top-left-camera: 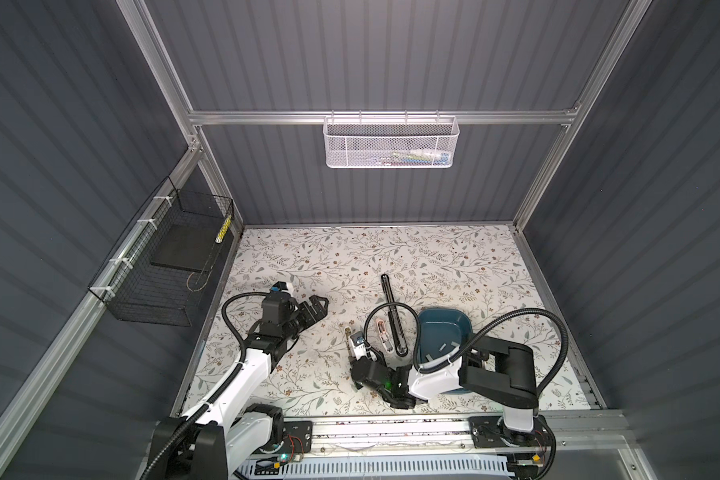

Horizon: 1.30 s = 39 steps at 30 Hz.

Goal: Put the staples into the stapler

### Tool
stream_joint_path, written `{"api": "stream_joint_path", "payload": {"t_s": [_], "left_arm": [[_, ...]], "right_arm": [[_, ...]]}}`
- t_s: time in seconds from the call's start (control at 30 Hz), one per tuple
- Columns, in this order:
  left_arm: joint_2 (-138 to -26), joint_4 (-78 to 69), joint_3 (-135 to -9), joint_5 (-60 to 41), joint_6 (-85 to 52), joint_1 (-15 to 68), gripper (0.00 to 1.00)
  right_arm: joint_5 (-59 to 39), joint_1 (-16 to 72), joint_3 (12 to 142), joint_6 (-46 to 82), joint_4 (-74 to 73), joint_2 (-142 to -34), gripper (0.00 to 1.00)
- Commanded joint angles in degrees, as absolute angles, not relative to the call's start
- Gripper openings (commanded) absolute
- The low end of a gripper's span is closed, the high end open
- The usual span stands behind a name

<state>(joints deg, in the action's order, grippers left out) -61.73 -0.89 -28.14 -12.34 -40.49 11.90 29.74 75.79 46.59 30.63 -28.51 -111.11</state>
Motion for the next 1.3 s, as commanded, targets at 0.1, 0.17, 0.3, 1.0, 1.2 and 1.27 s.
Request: {"api": "stream_joint_path", "payload": {"t_s": [0.1,0.17,0.3,1.0,1.2,1.27], "left_arm": [[-68.60,-2.07,-30.18,-15.06,-36.94,11.87,1.00],[-69.94,-2.45,-29.95,-14.04,-36.69,11.87,1.00],[-71.02,-5.68,-28.40,-12.48,-37.97,12.60,0.96],[-64.39,-2.43,-23.87,0.64,-36.45,20.68,0.82],[-66.28,-4.24,-23.79,-3.80,-35.56,20.93,0.78],[-67.25,-4.71,-23.60,-5.24,-34.92,21.43,0.76]], "right_arm": [[23.67,76.08,43.99,31.20,-22.85,-114.61,0.31],[23.41,76.11,43.70,31.16,-23.48,-114.61,0.30],[22.79,76.08,42.90,30.86,-25.13,-114.55,0.29],[21.45,76.33,40.63,31.24,-28.98,-114.80,0.23],[21.62,76.40,40.10,31.48,-30.26,-114.92,0.23],[21.51,76.38,40.24,31.43,-30.19,-115.13,0.23]]}}
